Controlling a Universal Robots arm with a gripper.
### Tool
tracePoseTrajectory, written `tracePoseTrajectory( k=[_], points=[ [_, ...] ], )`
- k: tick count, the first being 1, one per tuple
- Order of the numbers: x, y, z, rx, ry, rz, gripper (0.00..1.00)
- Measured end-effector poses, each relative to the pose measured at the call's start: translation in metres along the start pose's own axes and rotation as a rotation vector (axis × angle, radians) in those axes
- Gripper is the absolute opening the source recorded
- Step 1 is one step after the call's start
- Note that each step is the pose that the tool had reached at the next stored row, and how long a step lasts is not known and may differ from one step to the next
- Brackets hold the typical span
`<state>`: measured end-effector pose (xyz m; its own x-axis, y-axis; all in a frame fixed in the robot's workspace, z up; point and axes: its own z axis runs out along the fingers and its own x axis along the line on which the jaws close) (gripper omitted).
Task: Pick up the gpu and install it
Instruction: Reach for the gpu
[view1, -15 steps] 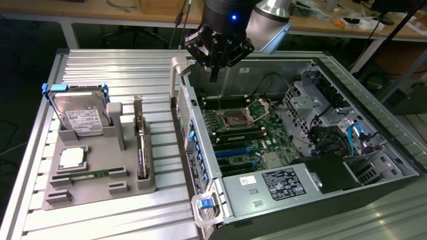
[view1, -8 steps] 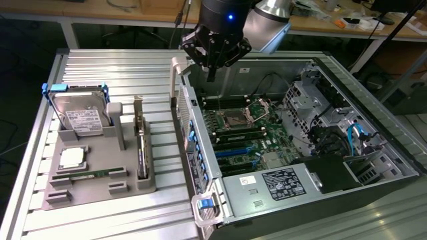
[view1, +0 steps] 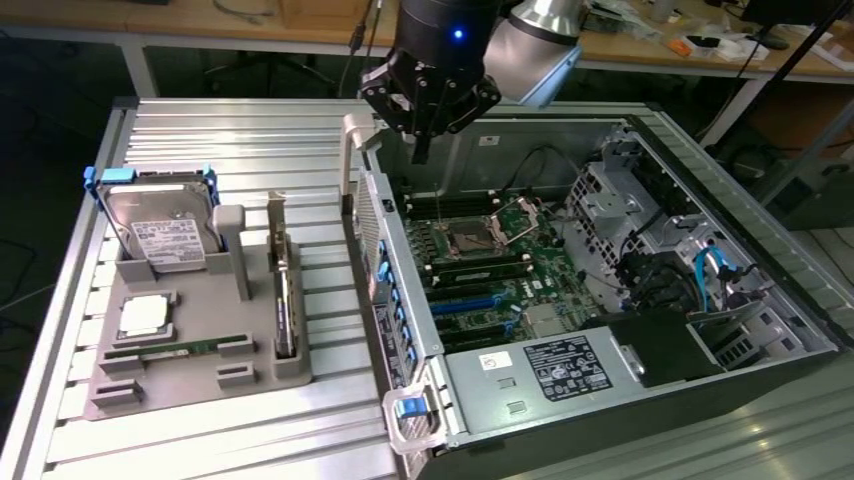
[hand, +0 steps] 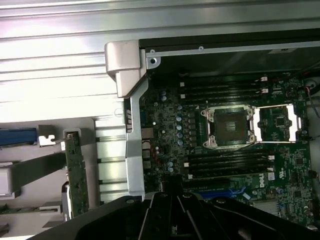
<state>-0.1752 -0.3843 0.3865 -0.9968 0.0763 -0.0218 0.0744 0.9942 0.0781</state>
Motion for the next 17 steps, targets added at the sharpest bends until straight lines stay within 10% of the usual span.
tracePoseTrajectory(
  k=[17],
  points=[
    [0.01, -0.0005, 0.0004, 0.0, 0.0, 0.0, 0.11]
  ],
)
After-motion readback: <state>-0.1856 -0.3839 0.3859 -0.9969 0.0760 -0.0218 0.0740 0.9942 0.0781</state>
